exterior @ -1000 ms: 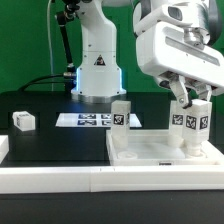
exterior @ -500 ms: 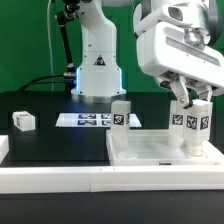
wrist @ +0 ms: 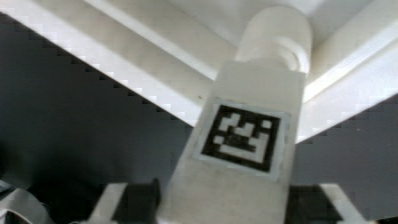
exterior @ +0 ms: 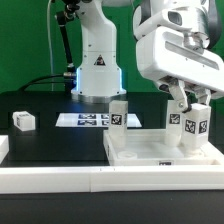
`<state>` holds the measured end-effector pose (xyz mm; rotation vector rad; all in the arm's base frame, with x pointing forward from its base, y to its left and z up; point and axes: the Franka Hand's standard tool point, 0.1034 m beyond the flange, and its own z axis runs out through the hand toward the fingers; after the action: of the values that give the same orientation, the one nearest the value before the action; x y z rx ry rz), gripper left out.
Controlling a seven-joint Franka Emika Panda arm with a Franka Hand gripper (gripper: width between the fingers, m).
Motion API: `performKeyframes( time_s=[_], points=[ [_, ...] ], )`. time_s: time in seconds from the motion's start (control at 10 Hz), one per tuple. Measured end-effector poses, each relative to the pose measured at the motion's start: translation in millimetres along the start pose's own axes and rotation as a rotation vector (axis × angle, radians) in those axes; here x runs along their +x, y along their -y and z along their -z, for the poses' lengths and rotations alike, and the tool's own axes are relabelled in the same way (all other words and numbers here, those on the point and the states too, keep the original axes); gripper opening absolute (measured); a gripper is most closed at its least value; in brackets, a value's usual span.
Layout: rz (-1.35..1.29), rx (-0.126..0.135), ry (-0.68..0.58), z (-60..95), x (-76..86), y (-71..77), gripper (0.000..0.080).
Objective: Assemble square table
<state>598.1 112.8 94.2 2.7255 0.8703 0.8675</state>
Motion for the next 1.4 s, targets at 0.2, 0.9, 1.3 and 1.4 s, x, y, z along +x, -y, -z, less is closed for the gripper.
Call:
performKeyframes(
  time_s=[0.2,0.9,1.3,1.4],
  points=[
    [0.000,-0.001,0.001,-1.0,-1.5,0.1,0.0324],
    [-0.002,-0.006,-0.007,-1.0,-1.9,0.6,0.0324],
    [-0.003,0.002,0.008,-2.2,-3.7,1.2,0.0576],
    [-0.002,0.003,0.008,-2.2,-3.8,1.3,0.0627]
  ],
)
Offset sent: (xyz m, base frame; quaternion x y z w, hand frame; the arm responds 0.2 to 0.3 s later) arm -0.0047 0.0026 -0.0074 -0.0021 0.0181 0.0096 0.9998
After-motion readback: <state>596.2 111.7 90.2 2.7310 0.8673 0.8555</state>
